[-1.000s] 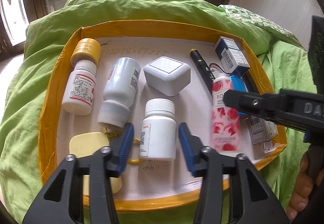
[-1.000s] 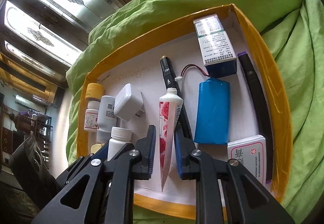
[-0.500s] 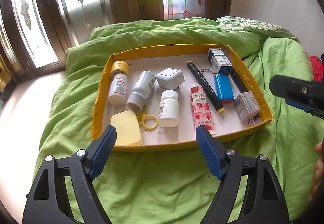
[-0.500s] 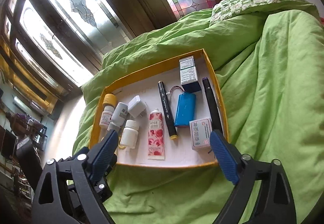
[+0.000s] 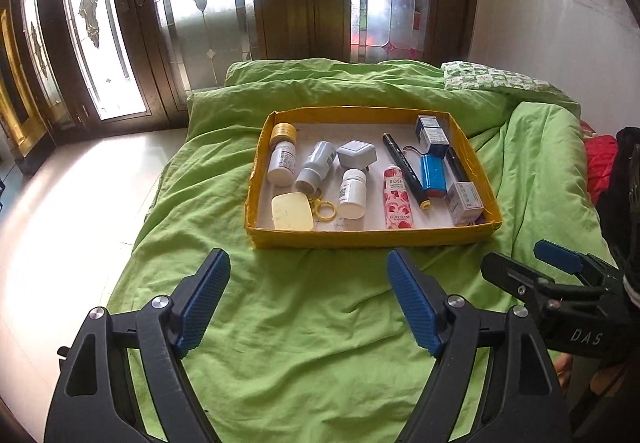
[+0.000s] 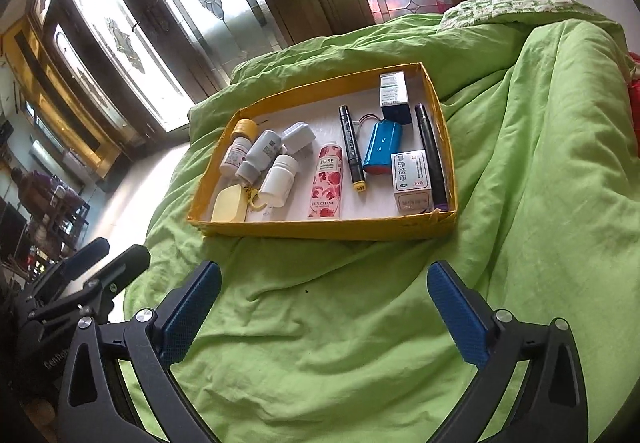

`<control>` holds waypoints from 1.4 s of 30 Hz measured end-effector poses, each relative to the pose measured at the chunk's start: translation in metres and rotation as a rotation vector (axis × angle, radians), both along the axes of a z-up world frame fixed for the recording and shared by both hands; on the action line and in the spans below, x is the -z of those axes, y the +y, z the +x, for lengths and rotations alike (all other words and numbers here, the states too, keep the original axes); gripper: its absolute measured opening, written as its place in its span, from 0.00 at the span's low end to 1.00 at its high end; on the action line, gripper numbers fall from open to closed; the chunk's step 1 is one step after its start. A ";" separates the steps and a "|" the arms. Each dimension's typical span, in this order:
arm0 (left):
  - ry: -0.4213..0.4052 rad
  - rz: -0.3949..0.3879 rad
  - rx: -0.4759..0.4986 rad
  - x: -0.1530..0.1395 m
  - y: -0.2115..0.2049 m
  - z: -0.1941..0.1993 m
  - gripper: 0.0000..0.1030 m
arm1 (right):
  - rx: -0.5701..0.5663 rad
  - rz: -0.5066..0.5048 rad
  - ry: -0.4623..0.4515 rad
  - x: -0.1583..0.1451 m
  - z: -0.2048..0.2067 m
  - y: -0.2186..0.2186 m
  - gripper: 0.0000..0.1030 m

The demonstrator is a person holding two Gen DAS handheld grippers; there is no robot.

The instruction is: Organize rigid objects

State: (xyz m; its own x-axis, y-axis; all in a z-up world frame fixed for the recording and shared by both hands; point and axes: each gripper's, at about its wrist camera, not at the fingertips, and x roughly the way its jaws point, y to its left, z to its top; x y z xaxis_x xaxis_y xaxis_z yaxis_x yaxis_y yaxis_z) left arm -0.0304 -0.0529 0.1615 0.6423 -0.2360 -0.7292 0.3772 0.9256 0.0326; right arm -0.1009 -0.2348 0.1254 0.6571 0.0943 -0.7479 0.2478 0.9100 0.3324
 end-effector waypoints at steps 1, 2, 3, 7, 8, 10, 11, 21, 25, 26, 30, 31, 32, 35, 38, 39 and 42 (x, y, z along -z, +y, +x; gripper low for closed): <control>-0.007 0.005 -0.005 -0.002 0.001 -0.003 0.79 | 0.006 -0.029 0.001 -0.002 -0.002 0.004 0.98; -0.014 0.014 -0.009 -0.003 0.001 -0.004 0.79 | 0.014 -0.056 0.003 -0.003 -0.006 0.005 0.98; -0.022 0.024 -0.012 -0.004 0.000 -0.005 0.79 | 0.025 -0.094 0.003 -0.005 -0.009 0.009 0.98; -0.050 0.068 -0.019 -0.003 0.000 -0.012 0.79 | 0.044 -0.173 -0.020 -0.012 -0.020 0.019 0.98; -0.055 0.080 -0.020 -0.003 -0.001 -0.014 0.79 | 0.040 -0.174 -0.027 -0.015 -0.022 0.021 0.98; -0.070 0.094 -0.021 -0.002 -0.001 -0.017 0.80 | 0.037 -0.173 -0.043 -0.018 -0.026 0.024 0.98; -0.080 0.101 -0.021 -0.003 -0.002 -0.019 0.82 | 0.041 -0.183 -0.047 -0.020 -0.028 0.025 0.98; -0.126 0.110 -0.041 -0.014 0.004 -0.029 0.99 | 0.101 -0.193 -0.079 -0.029 -0.044 0.022 0.98; -0.123 0.092 -0.038 -0.019 0.004 -0.032 0.99 | 0.104 -0.191 -0.087 -0.033 -0.048 0.023 0.98; -0.118 0.091 -0.034 -0.019 0.003 -0.033 0.99 | 0.103 -0.191 -0.086 -0.033 -0.048 0.023 0.98; -0.117 0.104 -0.030 -0.019 0.000 -0.036 0.99 | 0.108 -0.204 -0.091 -0.036 -0.051 0.025 0.98; -0.114 0.102 -0.029 -0.019 0.000 -0.037 0.99 | 0.111 -0.208 -0.092 -0.037 -0.053 0.025 0.98; -0.107 0.098 -0.026 -0.019 -0.001 -0.037 0.99 | 0.113 -0.211 -0.093 -0.037 -0.053 0.026 0.98; -0.088 0.084 -0.023 -0.020 0.001 -0.037 0.99 | 0.124 -0.226 -0.098 -0.040 -0.055 0.026 0.98; -0.068 0.067 -0.022 -0.021 0.003 -0.036 0.99 | 0.132 -0.229 -0.099 -0.042 -0.058 0.025 0.98; -0.060 0.061 -0.020 -0.021 0.003 -0.035 0.99 | 0.132 -0.229 -0.099 -0.043 -0.058 0.025 0.98; -0.031 0.037 -0.017 -0.021 0.005 -0.034 0.99 | 0.130 -0.228 -0.093 -0.042 -0.058 0.026 0.98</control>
